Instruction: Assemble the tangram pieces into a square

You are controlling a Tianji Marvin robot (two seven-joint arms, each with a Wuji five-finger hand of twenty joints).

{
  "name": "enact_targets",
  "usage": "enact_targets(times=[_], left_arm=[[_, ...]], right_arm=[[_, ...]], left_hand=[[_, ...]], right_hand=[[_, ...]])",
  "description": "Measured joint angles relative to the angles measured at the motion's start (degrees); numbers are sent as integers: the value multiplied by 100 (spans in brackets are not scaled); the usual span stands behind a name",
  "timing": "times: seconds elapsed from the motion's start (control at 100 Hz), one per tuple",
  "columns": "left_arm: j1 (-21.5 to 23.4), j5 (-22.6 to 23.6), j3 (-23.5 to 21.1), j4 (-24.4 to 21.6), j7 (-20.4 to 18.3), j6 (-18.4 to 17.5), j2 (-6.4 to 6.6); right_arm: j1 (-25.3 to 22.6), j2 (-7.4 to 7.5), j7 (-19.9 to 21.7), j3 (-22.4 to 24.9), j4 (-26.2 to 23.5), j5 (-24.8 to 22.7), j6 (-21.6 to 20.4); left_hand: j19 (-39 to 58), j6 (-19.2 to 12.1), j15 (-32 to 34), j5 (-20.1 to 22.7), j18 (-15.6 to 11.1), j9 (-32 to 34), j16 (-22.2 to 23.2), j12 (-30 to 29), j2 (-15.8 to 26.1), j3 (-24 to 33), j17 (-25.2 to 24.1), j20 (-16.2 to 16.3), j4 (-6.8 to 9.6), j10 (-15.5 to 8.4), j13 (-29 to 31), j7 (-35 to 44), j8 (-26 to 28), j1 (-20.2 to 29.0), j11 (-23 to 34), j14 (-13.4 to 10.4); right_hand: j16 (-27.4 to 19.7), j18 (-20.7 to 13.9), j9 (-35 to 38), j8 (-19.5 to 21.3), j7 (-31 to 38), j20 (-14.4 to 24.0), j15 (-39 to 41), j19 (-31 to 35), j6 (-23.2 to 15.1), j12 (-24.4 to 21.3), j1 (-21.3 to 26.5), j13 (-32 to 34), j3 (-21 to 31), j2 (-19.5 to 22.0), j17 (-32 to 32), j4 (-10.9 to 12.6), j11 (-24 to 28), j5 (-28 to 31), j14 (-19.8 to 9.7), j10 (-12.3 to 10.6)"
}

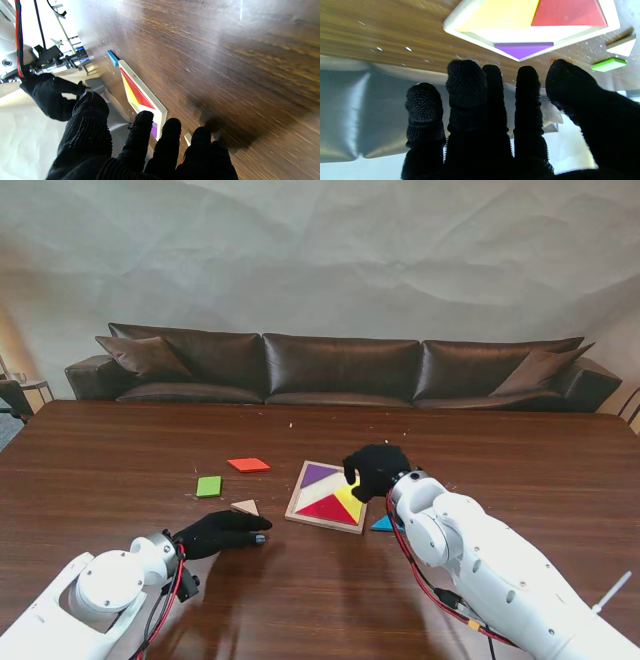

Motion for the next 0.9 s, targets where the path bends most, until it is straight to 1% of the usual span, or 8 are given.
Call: enact_targets(times=[0.09, 0.13, 0.18, 0.33, 0.44, 0.56, 0.75, 0.9], left_arm=[[-26, -47, 28, 53, 29, -71, -9], [-29, -57, 33, 67, 37, -100, -12], [-31, -64, 37, 82, 44, -133, -15], [-36, -72, 40, 128, 54, -238, -20], [-26, -75, 28, 143, 68, -278, -25], [10, -75, -3, 140, 88, -313, -34], [57, -78, -35, 113, 94, -325, -35], [80, -79, -40, 84, 90, -312, -33]], right_arm=[[-407, 72, 212, 340, -378, -108, 254], [-556, 96, 217, 433, -492, -134, 344], [-719, 125, 243, 528, -612, -224, 426], [-1133, 186, 514, 733, -987, -376, 964], [-1335, 192, 499, 763, -1157, -377, 1469], [-1476, 173, 421, 769, -1257, -340, 1957], [-1558, 140, 344, 767, -1292, -213, 2137], [-1538, 107, 142, 675, -1162, -37, 2165]], left_hand=[[0, 0, 4, 1, 27, 0, 1, 0, 0, 0, 0, 0, 0, 1, 4, 0, 0, 0, 0, 8], [0, 0, 4, 1, 42, 0, 1, 0, 0, 0, 0, 0, 0, 1, 4, 0, 0, 0, 0, 19], [0, 0, 4, 1, 48, 0, 1, 0, 0, 0, 0, 0, 0, 3, 4, 0, 0, 1, 0, 28], [0, 0, 4, 2, 61, 0, 2, 0, 0, 0, 2, 0, 0, 4, 8, 0, 0, 1, 0, 34], [0, 0, 4, 2, 71, 0, 2, 0, 0, 0, 22, 0, 0, 5, 21, 0, 0, 1, 0, 35], [0, 0, 5, 3, 71, 0, 3, 0, 0, 0, 48, 0, 0, 5, 45, 0, 0, 1, 0, 35], [0, 1, 6, 3, 71, 1, 3, 0, 0, 0, 48, 0, 0, 8, 45, 0, 0, 1, 0, 35], [0, 1, 6, 4, 71, 0, 3, 0, 0, 0, 48, 0, 0, 8, 46, 0, 0, 1, 0, 35]], right_hand=[[-1, 61, -134, 204, -148, 0, -228, -53, 11, -138, -95, 0, -3, 0, 0, 175, -122, 0, 71, 80], [-4, 65, -220, 346, -236, 0, -356, -74, 19, -207, -142, 0, -3, 0, 0, 393, -185, -96, 95, 113], [-48, 125, -288, 595, -277, 0, -501, -115, 19, -274, -180, -5, -3, -11, 0, 513, -208, -50, 132, 149], [-76, 212, -562, 754, -525, 0, -777, -234, -36, -349, -189, -123, -4, -83, 0, 513, -271, -439, 246, 244], [-77, 221, -701, 799, -548, 0, -823, -282, -130, -372, -190, -183, -7, -84, 0, 513, -248, -717, 277, 255], [-77, 284, -701, 801, -737, 1, -823, -289, -185, -372, -190, -183, -126, -295, 0, 513, -246, -898, 319, 315], [-78, 288, -924, 802, -833, 3, -846, -295, -267, -418, -190, -485, -131, -295, -17, 513, -253, -1260, 421, 425], [-135, 353, -923, 802, -859, 5, -863, -297, -321, -534, -170, -548, -131, -369, -20, 513, -261, -1253, 460, 441]])
